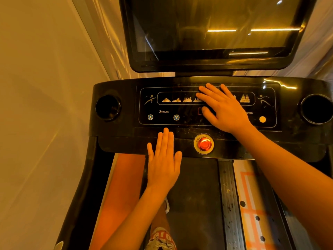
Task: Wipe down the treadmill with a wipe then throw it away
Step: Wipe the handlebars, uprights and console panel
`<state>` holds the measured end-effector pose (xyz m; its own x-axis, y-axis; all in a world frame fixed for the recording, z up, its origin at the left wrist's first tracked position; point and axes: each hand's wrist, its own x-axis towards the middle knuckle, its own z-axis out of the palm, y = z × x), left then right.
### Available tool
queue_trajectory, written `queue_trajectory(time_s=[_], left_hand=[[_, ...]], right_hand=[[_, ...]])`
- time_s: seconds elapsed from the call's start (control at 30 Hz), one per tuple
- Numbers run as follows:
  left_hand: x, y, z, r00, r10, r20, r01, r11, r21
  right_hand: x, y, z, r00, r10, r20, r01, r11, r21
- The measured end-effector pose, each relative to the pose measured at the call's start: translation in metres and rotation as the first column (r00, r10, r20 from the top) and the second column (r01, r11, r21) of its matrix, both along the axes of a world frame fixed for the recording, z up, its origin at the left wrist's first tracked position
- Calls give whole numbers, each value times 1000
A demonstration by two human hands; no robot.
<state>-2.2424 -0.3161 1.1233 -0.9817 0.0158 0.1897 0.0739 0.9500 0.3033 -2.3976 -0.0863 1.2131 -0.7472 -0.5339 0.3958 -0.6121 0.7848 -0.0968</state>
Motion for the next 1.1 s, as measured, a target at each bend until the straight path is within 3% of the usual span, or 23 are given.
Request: queue_trajectory(time_s=[0.2,0.53,1.1], left_hand=[[-24,6,14,999,28,-17,-28,1000,2],[4,7,-3,999,39,6,-39,999,-21],[-148,12,88,993,-70,-90,72,997,21]], right_hand=[[0,1,0,1000,-7,-3,7,1000,2],[-1,0,0,1000,7,-9,-7,1000,-10],[-1,0,0,1000,-15,7,15,1000,-5]])
